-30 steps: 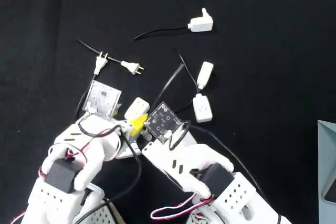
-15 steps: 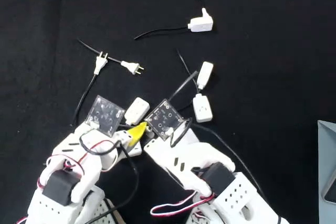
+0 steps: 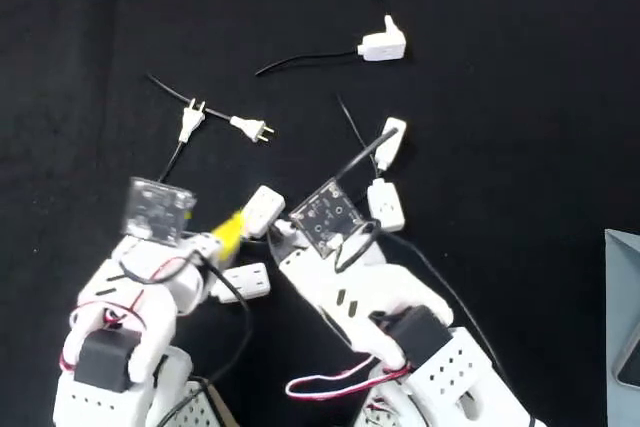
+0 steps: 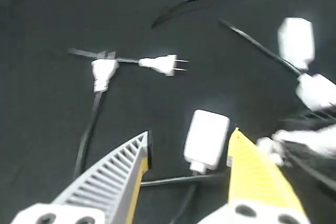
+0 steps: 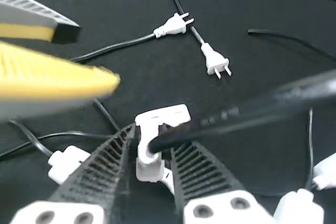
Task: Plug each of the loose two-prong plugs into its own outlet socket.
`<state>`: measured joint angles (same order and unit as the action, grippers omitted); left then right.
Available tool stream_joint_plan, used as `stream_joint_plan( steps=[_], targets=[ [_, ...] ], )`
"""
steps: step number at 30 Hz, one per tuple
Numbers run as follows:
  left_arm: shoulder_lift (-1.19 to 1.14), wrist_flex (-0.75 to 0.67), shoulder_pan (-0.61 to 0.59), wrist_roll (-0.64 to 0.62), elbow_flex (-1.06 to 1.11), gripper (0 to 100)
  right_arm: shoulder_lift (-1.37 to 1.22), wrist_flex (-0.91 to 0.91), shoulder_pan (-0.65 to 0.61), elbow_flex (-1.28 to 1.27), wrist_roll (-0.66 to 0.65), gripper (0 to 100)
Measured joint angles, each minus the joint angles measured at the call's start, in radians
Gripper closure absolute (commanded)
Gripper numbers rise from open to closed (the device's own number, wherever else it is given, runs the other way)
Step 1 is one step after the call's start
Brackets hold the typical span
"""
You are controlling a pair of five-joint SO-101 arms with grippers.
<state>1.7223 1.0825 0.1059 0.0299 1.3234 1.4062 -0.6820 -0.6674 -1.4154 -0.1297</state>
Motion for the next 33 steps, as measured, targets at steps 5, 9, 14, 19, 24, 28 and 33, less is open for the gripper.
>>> stream_joint_plan(
  steps=[5, 9, 14, 19, 24, 28, 33],
  targets=[
    [0.002, -0.002, -0.164, -0.104, -0.008, 76, -0.146, 0.1, 0.008, 0.006, -0.048, 98.6],
    [0.003, -0.04, -0.19, -0.115, -0.008, 75, -0.334, 0.167, 0.009, 0.078, -0.081, 98.6],
    [0.005, -0.133, -0.19, -0.106, 0.032, 75, -0.511, 0.181, -0.011, 0.163, -0.087, 98.6],
    [0.0, -0.147, -0.081, -0.025, 0.058, 75, -0.537, 0.181, -0.086, 0.178, -0.087, 98.6],
    [0.0, -0.124, 0.017, 0.02, 0.058, 75, -0.537, 0.181, -0.124, 0.178, -0.087, 98.6],
    [0.0, -0.081, 0.072, 0.048, 0.058, 75, -0.534, 0.181, -0.129, 0.178, -0.087, 98.6],
    [0.003, -0.069, 0.092, 0.058, 0.058, 75, -0.534, 0.181, -0.13, 0.178, -0.089, 98.6]
  ],
)
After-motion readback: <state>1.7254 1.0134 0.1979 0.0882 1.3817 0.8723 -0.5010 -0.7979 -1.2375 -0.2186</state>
